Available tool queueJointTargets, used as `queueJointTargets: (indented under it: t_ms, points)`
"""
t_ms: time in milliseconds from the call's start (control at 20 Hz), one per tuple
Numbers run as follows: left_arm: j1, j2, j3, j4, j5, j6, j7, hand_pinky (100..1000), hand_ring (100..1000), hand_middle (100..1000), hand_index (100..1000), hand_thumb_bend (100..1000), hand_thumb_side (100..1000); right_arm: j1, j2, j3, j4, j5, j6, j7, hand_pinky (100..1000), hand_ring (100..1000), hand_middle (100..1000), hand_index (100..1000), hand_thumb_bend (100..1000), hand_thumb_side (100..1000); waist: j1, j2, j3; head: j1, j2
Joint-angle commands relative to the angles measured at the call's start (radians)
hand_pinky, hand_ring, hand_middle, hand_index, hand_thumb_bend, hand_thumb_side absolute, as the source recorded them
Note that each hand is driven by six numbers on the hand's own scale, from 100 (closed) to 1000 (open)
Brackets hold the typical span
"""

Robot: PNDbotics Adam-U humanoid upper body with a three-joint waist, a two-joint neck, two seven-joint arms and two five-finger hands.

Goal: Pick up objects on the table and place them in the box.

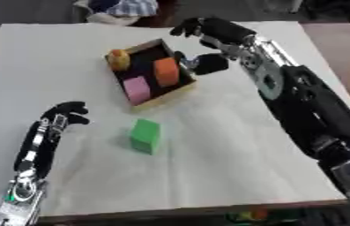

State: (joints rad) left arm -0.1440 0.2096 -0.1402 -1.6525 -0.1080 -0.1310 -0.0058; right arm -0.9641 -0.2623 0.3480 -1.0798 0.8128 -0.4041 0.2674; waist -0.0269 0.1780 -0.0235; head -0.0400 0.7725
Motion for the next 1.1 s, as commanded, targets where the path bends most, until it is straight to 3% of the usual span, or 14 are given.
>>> queueJointTargets:
  t_ms: [50,100,250,450,750,1100]
  points:
    - [-0.007,0.016,0.008,-0.013,-0.004,-0.002,0.004,770,605,617,753,100,965,0.009,-0.053,0.062,-0.118,-0.116,-0.01,0.093,765,798,827,926,262,704,-0.013,-0.029,-0.002,0.004,-0.002]
    - [-0.008,0.017,0.009,-0.013,-0.004,-0.001,0.004,770,605,617,753,100,965,0.019,-0.059,0.081,-0.142,-0.144,-0.011,0.13,770,803,841,933,100,774,-0.014,-0.029,-0.002,0.005,-0.002]
    - [-0.008,0.018,0.009,-0.012,-0.005,-0.001,0.005,769,605,617,753,100,965,0.049,-0.059,0.141,-0.193,-0.191,-0.023,0.242,795,832,887,954,127,763,-0.013,-0.029,0.0,0.005,-0.002]
    - [-0.01,0.018,0.008,-0.013,-0.004,-0.001,0.003,769,605,617,753,100,964,0.072,-0.043,0.178,-0.213,-0.176,-0.047,0.326,812,857,917,969,170,725,-0.011,-0.03,0.0,0.004,-0.002]
    - [-0.011,0.017,0.006,-0.014,-0.003,-0.001,0.001,770,606,618,753,100,964,0.074,-0.006,0.202,-0.193,-0.068,-0.11,0.347,824,877,943,985,228,698,-0.008,-0.03,0.0,0.001,-0.002]
    - [-0.012,0.016,0.006,-0.015,-0.003,-0.001,0.0,770,606,618,753,100,964,0.066,0.041,0.224,-0.152,-0.016,-0.169,0.349,826,878,945,989,233,687,-0.006,-0.028,0.003,-0.003,-0.002]
